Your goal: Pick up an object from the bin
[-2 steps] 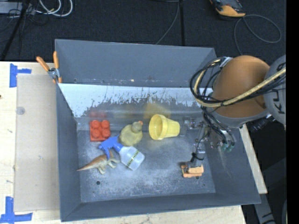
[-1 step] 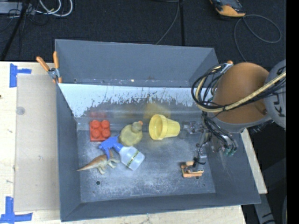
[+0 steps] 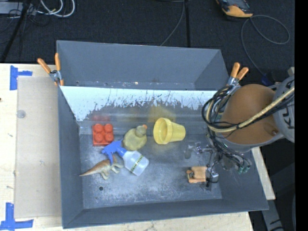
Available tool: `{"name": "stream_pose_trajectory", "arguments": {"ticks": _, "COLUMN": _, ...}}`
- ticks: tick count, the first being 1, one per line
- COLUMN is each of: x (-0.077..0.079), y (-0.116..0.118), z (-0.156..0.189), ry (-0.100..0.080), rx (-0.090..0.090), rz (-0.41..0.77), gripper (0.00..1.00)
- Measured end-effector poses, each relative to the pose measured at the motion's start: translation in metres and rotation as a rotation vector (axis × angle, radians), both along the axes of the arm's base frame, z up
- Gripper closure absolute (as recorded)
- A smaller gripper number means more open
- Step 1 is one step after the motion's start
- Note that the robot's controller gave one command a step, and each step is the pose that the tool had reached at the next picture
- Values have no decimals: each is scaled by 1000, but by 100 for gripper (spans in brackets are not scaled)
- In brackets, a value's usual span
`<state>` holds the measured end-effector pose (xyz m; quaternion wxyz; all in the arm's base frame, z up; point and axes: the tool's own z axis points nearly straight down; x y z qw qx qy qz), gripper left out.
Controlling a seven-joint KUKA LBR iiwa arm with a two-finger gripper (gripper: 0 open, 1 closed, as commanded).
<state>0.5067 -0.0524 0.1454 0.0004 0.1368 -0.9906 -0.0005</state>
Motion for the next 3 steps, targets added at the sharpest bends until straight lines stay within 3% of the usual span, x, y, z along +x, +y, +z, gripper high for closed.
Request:
{"name": "stream_pose_trajectory", "arguments": {"ticks": 1, "x": 1, "y": -36, "z": -36, "ry": -2, "rx": 0, "rz": 128, "gripper": 0}}
{"name": "stream_pose_trajectory", "arguments": {"ticks": 2, "x": 16, "y": -18, "z": -74, "ry": 2, "rx": -1, "rz": 327, "gripper": 100}}
{"name": "stream_pose_trajectory", "arguments": {"ticks": 3, "x": 16, "y": -18, "z": -74, "ry": 2, "rx": -1, "rz": 327, "gripper": 100}}
